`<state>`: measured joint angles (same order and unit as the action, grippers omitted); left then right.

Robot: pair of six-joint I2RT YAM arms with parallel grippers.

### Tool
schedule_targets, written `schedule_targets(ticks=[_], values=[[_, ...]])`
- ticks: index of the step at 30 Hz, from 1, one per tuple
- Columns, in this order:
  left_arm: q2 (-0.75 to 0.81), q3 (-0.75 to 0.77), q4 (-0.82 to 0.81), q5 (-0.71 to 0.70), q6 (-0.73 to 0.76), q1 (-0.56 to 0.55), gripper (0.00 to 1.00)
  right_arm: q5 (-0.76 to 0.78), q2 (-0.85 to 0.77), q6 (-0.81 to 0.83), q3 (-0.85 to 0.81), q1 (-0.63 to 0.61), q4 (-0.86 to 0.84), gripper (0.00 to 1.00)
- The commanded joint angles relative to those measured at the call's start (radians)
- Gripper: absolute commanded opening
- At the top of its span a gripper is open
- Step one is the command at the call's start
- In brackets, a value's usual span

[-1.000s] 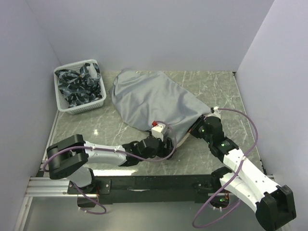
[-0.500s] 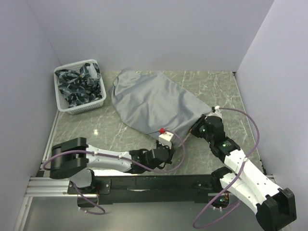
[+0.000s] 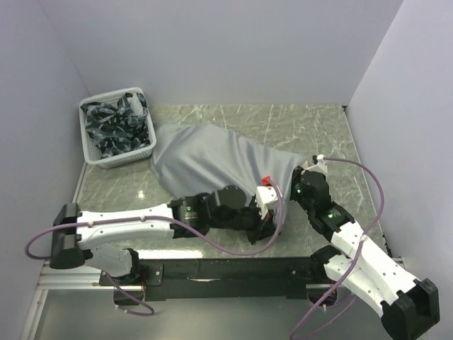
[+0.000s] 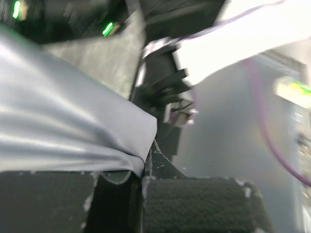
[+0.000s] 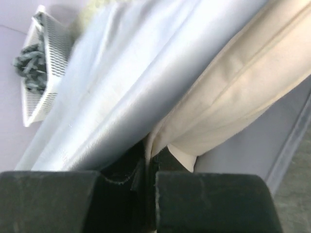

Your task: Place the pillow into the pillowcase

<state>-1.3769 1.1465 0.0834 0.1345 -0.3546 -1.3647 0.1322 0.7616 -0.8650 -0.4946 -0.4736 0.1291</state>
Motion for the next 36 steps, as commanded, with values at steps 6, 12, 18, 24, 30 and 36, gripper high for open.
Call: schedule_targets(ticks=[6, 12, 18, 24, 30, 36], values=[[0.110, 0.283, -0.076, 0.327, 0.029, 0.200, 0.01, 0.159, -0.010, 0.104, -0.377, 0.035, 0.073, 0.00], [-0.060, 0.592, -0.096, 0.277, -0.026, 0.236, 0.02, 0.045, 0.102, 0.155, -0.762, 0.188, 0.155, 0.00], [-0.198, 0.898, -0.097, 0.225, -0.092, 0.237, 0.02, -0.074, 0.369, 0.268, -1.394, 0.286, 0.372, 0.00], [-0.104, 0.866, 0.027, -0.133, -0.130, 0.311, 0.04, -0.189, 0.568, 0.304, -1.586, 0.267, 0.486, 0.00], [0.082, 0.457, 0.032, -0.074, -0.440, 0.674, 0.03, -0.163, 0.507, 0.313, -1.219, 0.202, 0.332, 0.00], [0.167, 0.164, 0.027, 0.089, -0.511, 0.770, 0.01, -0.029, 0.631, 0.396, -1.120, 0.020, 0.354, 0.00]])
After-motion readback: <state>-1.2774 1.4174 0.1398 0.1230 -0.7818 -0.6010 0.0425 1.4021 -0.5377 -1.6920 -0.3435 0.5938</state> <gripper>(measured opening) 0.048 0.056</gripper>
